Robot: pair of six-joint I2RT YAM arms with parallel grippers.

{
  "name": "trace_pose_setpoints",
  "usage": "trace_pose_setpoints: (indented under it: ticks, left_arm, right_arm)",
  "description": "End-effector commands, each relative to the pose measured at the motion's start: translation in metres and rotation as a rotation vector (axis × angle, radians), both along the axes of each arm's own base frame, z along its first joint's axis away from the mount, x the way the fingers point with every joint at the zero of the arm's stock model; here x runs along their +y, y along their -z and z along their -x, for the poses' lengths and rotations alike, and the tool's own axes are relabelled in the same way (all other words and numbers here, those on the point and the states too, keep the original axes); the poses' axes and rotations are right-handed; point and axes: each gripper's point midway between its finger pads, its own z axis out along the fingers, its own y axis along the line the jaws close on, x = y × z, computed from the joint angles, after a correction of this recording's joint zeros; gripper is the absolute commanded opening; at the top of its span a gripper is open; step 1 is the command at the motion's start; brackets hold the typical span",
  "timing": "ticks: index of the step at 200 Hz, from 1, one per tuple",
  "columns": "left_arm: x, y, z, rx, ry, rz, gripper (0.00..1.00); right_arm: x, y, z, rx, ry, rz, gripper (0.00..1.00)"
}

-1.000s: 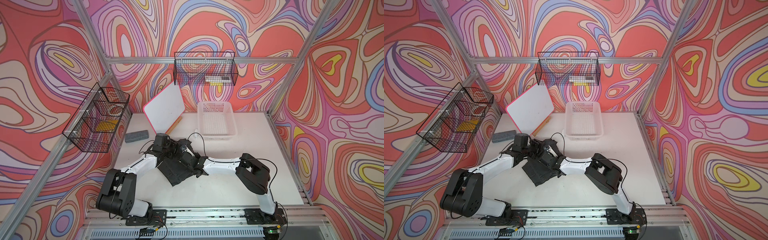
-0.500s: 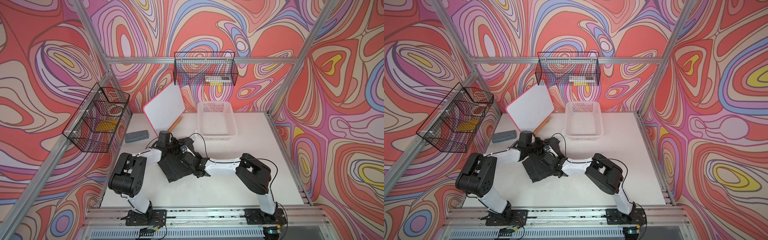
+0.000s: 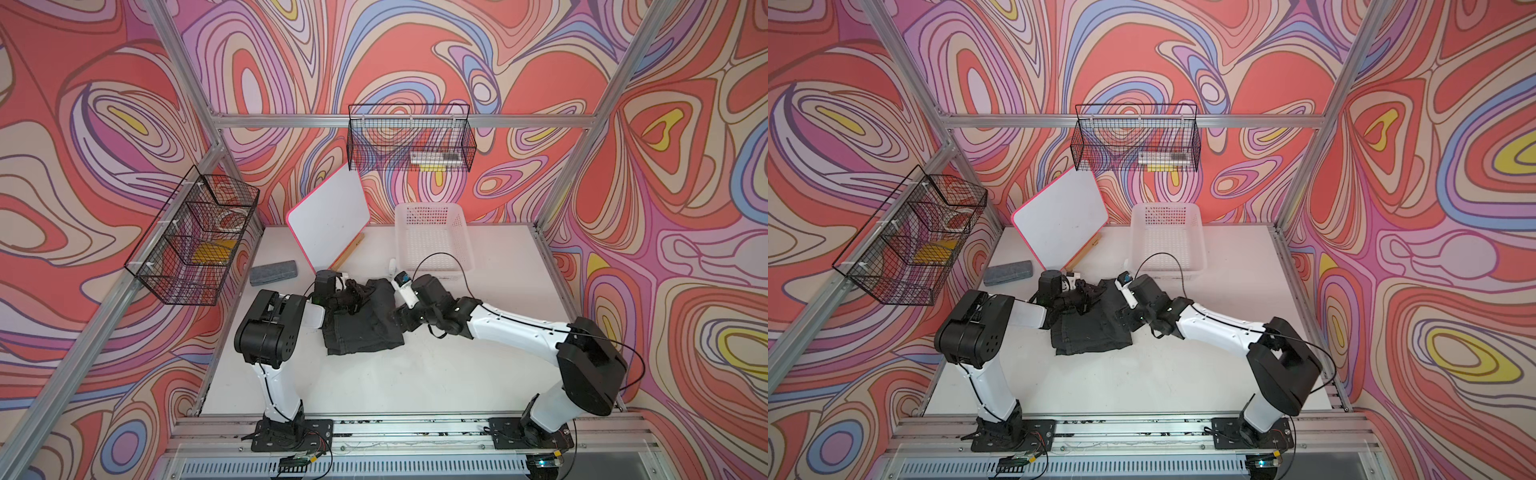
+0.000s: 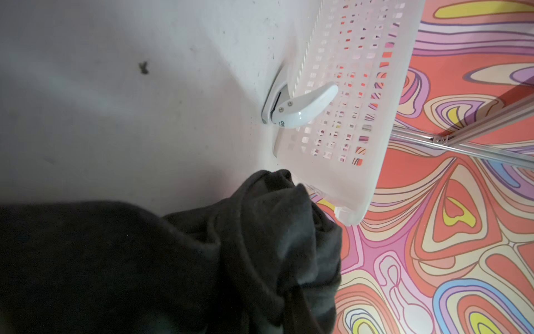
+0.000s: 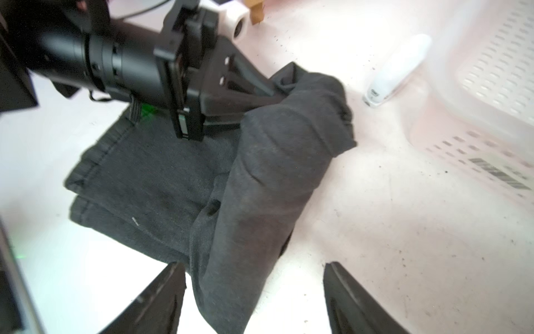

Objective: Roll up the long pants
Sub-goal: Roll the long pant at the center of the board.

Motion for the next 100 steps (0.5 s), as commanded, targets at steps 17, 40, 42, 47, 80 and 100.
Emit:
trace_pose_setpoints:
  ticks: [17, 40, 42, 47, 80, 100]
  left_arm:
    - [-0.007, 0.007, 0.01, -0.02, 0.088, -0.018, 0.0]
    - [-0.007, 0.008, 0.014, -0.016, 0.095, -0.015, 0.0]
    - [-0.007, 0.008, 0.014, -0.014, 0.095, -0.014, 0.0]
    - [-0.007, 0.008, 0.015, -0.013, 0.096, -0.013, 0.0]
    - [-0.008, 0.008, 0.017, -0.013, 0.106, -0.003, 0.0]
    - [-0.01, 0.008, 0.018, -0.011, 0.114, 0.008, 0.0]
  right_arm:
    - [0.001, 0.047, 0.017, 0.373, -0.078, -0.272, 0.78]
    - [0.014, 0.06, 0.007, 0.403, -0.076, -0.354, 0.78]
    - [0.014, 0.061, 0.007, 0.406, -0.073, -0.361, 0.78]
    - [0.016, 0.062, 0.005, 0.394, -0.071, -0.384, 0.79]
    - [0.029, 0.074, -0.004, 0.392, -0.095, -0.457, 0.87]
    - [0.04, 0.078, -0.01, 0.398, -0.122, -0.482, 0.86]
